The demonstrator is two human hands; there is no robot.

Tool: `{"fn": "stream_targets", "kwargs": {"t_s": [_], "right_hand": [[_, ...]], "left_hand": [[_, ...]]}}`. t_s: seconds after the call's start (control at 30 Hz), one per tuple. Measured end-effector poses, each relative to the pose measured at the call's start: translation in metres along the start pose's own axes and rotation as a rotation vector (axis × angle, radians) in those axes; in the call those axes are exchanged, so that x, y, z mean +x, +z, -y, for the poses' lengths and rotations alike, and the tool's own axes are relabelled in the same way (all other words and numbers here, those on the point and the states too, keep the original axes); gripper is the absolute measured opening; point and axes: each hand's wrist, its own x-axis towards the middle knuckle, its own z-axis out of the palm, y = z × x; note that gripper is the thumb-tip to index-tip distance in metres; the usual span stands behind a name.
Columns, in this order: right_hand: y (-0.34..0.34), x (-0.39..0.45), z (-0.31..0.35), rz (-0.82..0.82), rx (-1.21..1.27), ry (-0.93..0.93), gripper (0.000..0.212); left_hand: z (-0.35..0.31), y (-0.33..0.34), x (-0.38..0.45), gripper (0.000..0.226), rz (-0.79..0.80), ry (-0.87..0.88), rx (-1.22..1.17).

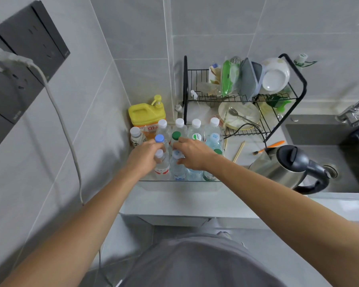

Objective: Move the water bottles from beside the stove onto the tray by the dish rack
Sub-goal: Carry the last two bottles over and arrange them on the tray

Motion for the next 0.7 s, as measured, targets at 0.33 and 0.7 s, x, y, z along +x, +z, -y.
{"fn": "stream_targets", "kwargs": {"t_s": [0.33, 0.7], "right_hand": [[0.0041, -0.0038, 0.0010, -0.035, -0.016, 0.017, 0.040], [0.0076, -0.0022, 0.0013, -0.018, -0.017, 0.038, 0.042]], "left_hand": [[0.0001, 0.0032, -0.0047, 0.029, -0.041, 0.055, -0.030], [0.0044, 0.0011, 0.0005, 0.030, -0.038, 0.014, -0.040]]}}
